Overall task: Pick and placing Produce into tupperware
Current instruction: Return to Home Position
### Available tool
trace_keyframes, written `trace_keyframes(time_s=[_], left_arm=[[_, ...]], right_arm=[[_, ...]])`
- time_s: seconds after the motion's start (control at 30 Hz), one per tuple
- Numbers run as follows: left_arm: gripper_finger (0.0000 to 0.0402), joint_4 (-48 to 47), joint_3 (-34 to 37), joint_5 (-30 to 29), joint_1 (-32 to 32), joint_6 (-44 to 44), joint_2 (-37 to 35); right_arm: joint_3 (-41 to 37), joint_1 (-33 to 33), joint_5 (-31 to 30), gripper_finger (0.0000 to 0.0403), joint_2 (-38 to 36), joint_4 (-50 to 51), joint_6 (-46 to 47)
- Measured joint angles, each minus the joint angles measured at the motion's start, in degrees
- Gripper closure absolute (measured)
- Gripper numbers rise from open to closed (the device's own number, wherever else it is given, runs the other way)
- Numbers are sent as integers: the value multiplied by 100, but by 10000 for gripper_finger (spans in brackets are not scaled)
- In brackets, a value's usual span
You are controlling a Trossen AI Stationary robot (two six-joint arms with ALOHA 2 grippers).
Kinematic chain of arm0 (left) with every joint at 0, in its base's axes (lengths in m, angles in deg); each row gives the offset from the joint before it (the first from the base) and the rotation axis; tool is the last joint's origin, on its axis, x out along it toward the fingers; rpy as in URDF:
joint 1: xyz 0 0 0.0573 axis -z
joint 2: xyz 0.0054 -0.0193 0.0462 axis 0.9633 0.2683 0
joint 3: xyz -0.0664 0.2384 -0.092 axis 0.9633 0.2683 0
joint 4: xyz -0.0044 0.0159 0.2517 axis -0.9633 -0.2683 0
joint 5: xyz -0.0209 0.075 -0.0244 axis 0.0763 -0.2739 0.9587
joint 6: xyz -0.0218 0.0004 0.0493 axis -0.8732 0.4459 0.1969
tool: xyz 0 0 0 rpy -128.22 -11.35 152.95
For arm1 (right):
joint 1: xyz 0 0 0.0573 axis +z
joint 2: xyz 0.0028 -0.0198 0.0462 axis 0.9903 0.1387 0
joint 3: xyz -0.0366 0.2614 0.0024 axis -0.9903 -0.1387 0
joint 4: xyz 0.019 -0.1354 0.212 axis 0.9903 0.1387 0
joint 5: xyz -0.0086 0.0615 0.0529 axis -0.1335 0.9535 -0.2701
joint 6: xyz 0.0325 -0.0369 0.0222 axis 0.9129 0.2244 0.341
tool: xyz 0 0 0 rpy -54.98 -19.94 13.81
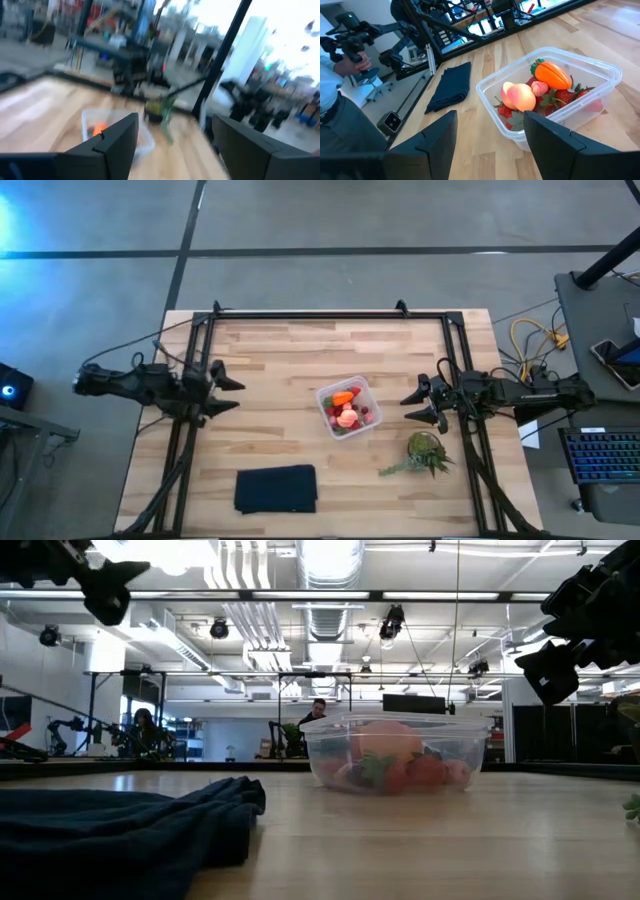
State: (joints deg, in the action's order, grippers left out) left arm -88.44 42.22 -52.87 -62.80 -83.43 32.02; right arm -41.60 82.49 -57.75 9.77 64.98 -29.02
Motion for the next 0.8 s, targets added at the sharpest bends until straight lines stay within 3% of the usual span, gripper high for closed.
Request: trace_keyframes(time_s=[0.2,0.37,0.67,0.8], left_arm=[[162,-33,449,-24,1,84,-1052],[162,29,549,-116,1,160,-927],[162,127,1392,-1142,0,-23,-1010],[162,515,1541,-1280,-2,-232,-799]], right_arm=[[0,-1,2,184,0,0,0],[0,0,0,184,-7,-2,0],[0,0,0,184,35,-3,0],[0,1,1,184,33,-11,1]])
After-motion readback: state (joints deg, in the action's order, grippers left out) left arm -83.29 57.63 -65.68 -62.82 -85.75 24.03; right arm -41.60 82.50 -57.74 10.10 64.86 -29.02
